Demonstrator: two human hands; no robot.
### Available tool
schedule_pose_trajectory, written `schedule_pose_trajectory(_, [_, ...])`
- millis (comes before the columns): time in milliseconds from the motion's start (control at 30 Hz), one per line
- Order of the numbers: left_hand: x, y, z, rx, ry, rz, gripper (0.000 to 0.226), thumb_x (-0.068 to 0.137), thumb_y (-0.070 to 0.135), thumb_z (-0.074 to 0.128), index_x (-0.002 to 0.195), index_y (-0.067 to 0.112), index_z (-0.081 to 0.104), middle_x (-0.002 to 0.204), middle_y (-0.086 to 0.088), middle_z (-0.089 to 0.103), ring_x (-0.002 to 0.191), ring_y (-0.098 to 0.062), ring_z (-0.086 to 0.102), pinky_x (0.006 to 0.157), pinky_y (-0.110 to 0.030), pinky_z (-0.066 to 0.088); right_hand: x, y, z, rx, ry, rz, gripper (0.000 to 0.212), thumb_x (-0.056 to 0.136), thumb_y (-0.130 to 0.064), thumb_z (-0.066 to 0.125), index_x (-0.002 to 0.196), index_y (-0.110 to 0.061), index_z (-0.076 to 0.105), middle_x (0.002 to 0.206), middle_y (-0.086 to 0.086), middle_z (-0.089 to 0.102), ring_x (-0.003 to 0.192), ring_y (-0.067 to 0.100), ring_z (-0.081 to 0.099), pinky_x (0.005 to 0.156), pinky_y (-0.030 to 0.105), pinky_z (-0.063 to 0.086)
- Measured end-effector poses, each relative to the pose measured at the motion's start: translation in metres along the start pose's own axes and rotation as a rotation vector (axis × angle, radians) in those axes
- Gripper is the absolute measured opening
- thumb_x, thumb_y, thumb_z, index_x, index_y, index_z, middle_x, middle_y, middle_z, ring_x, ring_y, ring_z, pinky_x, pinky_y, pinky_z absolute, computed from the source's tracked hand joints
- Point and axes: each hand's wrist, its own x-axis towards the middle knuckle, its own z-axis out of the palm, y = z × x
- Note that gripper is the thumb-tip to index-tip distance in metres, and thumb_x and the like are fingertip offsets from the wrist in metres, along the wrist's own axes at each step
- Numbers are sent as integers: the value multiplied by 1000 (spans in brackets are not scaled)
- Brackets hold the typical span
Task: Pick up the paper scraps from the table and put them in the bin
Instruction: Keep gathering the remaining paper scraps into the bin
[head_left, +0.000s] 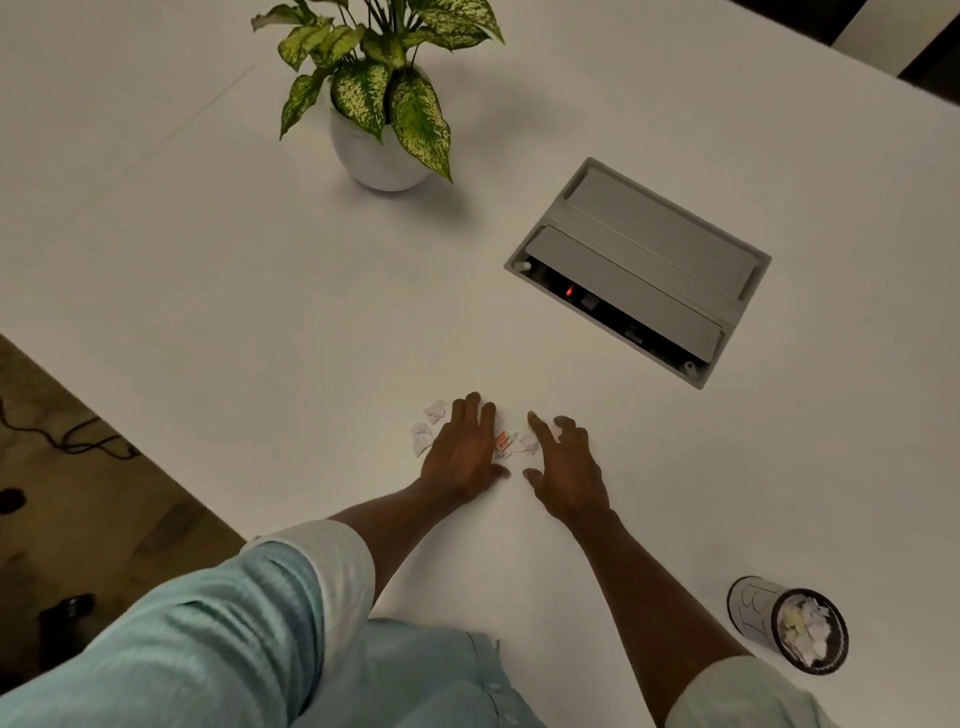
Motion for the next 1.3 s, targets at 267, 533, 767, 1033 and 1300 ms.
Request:
schedule_pose_trajectory(267, [8,5,6,-58,5,45,42,92,22,73,129,12,54,139,-11,42,126,-31,42,86,-46,54,22,-13,0,-82,-6,-85,61,92,-27,71,146,-30,44,149,2,35,137,21,35,91,36,58])
schedule_pose_trajectory(533, [6,4,9,-207,-13,7,13,103,2,49,109,2,61,123,-16,54,115,-32,48,95,-47,49,16,-11,6,-116,43,-71,22,100,-19,59,122,-22,62,126,0,48,118,19,47,77,30,56])
schedule_pose_trajectory(767, [0,7,7,-214,49,11,16,89,-5,57,94,5,68,101,-7,59,96,-23,52,75,-36,46,-1,1,14,280,162,81,14,89,-8,66,94,-19,74,100,0,60,95,19,59,79,31,51])
schedule_pose_trajectory(1033, [-12,47,17,-559,174,-148,11,82,3,81,86,13,78,89,1,71,77,-12,63,71,-19,50,-46,41,12,778,393,400,16,75,-9,88,81,-17,76,87,0,73,75,18,74,75,40,63])
schedule_pose_trajectory(1300, [-28,124,28,-648,92,29,11,83,12,86,91,12,78,92,-1,75,82,-16,67,75,-32,58,-121,78,-7,846,578,513,18,77,-18,89,74,-28,74,77,-10,74,64,4,72,61,18,57])
